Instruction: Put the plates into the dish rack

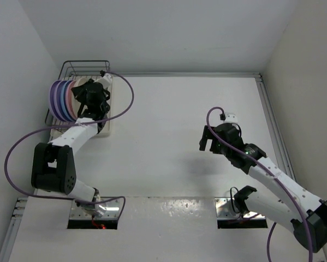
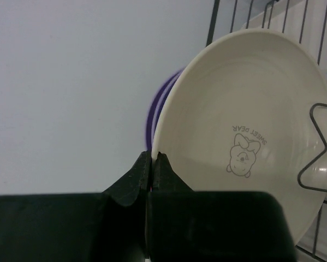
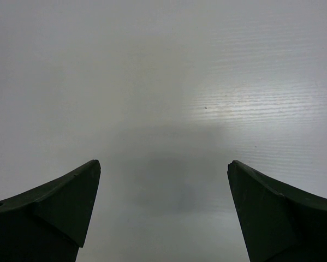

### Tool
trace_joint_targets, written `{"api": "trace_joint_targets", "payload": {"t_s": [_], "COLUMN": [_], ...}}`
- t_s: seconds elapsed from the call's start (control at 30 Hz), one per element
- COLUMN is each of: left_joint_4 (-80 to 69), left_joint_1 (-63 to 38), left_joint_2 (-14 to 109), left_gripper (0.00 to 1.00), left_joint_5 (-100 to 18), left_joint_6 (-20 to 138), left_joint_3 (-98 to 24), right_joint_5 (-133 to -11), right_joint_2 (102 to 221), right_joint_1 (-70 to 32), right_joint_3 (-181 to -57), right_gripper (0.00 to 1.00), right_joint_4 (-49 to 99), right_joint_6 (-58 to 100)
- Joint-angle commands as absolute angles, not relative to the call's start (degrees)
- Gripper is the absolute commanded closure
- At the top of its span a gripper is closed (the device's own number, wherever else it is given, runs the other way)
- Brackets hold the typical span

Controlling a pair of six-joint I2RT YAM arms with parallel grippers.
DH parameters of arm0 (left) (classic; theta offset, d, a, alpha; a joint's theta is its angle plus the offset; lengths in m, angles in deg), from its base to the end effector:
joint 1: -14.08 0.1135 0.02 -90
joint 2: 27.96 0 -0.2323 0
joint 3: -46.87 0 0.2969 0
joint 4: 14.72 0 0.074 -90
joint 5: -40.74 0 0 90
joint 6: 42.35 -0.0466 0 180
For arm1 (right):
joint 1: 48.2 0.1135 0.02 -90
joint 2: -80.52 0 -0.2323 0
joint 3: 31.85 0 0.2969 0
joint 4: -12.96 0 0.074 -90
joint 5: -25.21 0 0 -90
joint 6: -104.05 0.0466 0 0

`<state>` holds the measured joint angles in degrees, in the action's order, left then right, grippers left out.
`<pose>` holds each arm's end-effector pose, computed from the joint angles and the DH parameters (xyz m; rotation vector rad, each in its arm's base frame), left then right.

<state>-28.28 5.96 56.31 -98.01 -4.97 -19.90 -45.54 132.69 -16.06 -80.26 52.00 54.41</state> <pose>0.3855 -0.0196 0.2482 0.2304 1.7637 1.2660 0.2286 0.1255 0.1973 0.3313 2.2582 0.2767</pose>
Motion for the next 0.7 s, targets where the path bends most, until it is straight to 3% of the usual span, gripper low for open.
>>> {"api": "trace_joint_targets", "payload": {"t_s": [0.0, 0.07, 0.13, 0.17, 0.23, 0.27, 0.4, 0.5, 0.57, 0.67], "left_joint_4": [-25.41, -17.79, -11.88, -5.76, 0.42, 5.76, 17.83, 28.46, 35.56, 41.39], "left_joint_1": [6.87, 7.39, 8.01, 8.54, 8.54, 9.15, 9.16, 10.82, 12.75, 12.76], "left_joint_2": [57.82, 58.79, 59.58, 59.58, 59.58, 58.97, 53.89, 45.65, 40.27, 27.88], "left_gripper": [1.00, 0.87, 0.65, 0.36, 0.17, 0.00, 0.00, 0.00, 0.00, 0.00], "left_joint_5": [-97.78, -97.78, -97.78, -97.26, -95.41, -94.71, -88.66, -76.02, -62.49, -54.99], "left_joint_6": [-0.97, 3.67, 7.03, 10.52, 13.97, 15.47, 20.31, 23.99, 24.01, 17.87], "left_joint_3": [-22.52, -24.72, -29.20, -30.78, -36.32, -38.16, -47.12, -47.76, -42.43, -27.94], "right_joint_5": [-44.14, -44.13, -44.66, -45.27, -45.89, -45.98, -46.07, -46.07, -47.12, -50.36], "right_joint_2": [132.11, 132.20, 132.82, 132.91, 133.96, 134.40, 134.84, 134.49, 134.23, 134.22], "right_joint_1": [-15.59, -15.68, -15.85, -15.77, -15.59, -15.68, -15.94, -15.76, -15.94, -16.03], "right_joint_3": [-81.13, -81.39, -82.01, -82.27, -82.97, -83.23, -84.29, -84.64, -84.56, -84.12], "right_gripper": [0.00, 0.00, 0.00, 0.00, 0.00, 0.00, 0.00, 0.00, 0.00, 0.00], "right_joint_4": [51.43, 51.69, 51.78, 52.04, 52.39, 52.92, 53.54, 54.06, 53.89, 53.45], "right_joint_6": [54.65, 54.22, 53.86, 53.34, 53.07, 52.81, 51.84, 51.14, 50.88, 49.03]}}
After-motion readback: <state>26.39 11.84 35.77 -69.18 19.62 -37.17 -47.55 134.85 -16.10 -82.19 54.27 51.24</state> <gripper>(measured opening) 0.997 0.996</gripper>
